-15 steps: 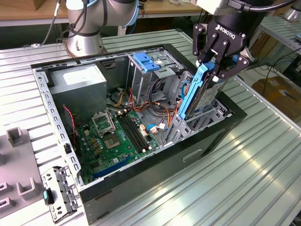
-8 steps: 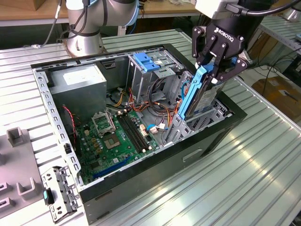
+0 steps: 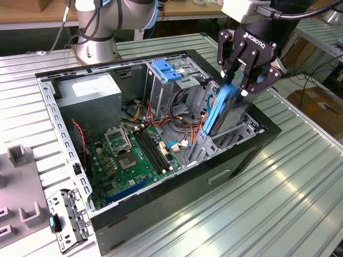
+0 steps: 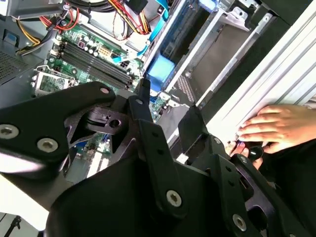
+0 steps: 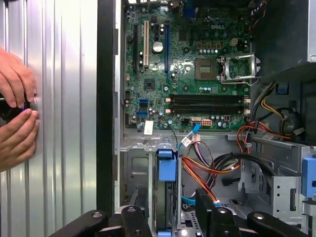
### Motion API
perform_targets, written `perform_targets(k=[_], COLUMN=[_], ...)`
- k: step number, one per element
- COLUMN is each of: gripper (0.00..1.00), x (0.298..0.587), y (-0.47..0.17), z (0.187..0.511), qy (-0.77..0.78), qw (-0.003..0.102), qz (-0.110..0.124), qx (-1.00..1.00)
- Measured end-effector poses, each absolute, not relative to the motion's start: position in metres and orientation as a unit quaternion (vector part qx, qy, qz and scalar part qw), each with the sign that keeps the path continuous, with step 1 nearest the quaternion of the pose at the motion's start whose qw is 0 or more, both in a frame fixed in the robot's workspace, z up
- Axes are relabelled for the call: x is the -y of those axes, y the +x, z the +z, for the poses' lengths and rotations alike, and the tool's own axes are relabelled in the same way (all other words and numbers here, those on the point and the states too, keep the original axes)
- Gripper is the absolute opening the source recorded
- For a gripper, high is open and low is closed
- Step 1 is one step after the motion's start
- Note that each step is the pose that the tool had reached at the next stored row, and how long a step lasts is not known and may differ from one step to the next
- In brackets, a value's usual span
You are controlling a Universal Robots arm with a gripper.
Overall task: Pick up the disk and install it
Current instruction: 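Insert the disk into the insertion slot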
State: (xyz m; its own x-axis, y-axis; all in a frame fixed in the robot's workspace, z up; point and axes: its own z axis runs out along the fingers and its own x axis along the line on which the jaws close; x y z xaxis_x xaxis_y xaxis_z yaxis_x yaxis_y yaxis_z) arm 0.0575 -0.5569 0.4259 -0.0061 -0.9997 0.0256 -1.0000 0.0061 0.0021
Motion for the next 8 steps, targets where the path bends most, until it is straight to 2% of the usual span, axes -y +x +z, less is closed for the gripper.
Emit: perform_targets(k=[1, 5, 8], gripper=[0.51, 0.49, 0.3], x=[0.557, 0.557, 0.557], y=[0.057, 0.057, 0.057], z=[0.415, 0.407, 0.4], qy=[0.705, 0.705, 0.705], qw=[0.01, 0.01, 0.01], qz=[0.008, 0.008, 0.008], qx=[0.709, 0.709, 0.709])
